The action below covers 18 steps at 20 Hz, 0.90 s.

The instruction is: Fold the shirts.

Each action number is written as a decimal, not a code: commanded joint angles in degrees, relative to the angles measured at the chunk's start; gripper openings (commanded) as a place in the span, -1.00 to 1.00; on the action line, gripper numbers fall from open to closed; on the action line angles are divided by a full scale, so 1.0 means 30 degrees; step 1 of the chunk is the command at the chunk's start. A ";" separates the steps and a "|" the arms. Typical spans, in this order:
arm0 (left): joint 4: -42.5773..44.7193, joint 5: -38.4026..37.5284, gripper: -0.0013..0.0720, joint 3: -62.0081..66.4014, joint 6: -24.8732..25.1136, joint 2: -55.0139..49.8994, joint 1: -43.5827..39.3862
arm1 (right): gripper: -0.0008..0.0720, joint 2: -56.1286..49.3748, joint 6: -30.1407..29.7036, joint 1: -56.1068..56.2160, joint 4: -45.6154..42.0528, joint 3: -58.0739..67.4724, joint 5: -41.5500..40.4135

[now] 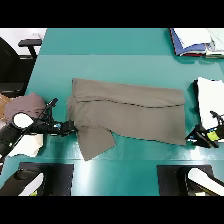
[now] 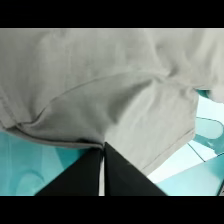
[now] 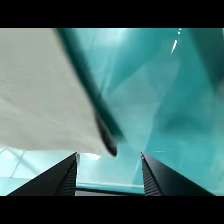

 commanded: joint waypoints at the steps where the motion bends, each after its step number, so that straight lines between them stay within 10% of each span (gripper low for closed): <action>1: 0.0087 -0.0051 -0.90 0.0080 0.0015 0.0015 -0.0007 | 0.23 -0.0736 0.0007 0.0284 0.1486 -0.1450 -0.1370; 3: 0.0095 -0.0189 -0.90 0.0080 0.0007 0.0015 -0.0007 | 0.07 -0.0794 0.0000 0.1406 0.1785 -0.1443 -0.1734; 7: 0.0991 -0.2601 -0.90 0.0175 -0.0022 0.0058 -0.0007 | -0.89 -0.0386 -0.0066 0.3118 0.1304 -0.1158 -0.1632; 18: 0.3723 -0.9413 -0.90 0.1887 -0.4146 0.6674 -0.0007 | -0.94 0.5770 -0.0051 0.3672 -0.3140 0.1909 0.2193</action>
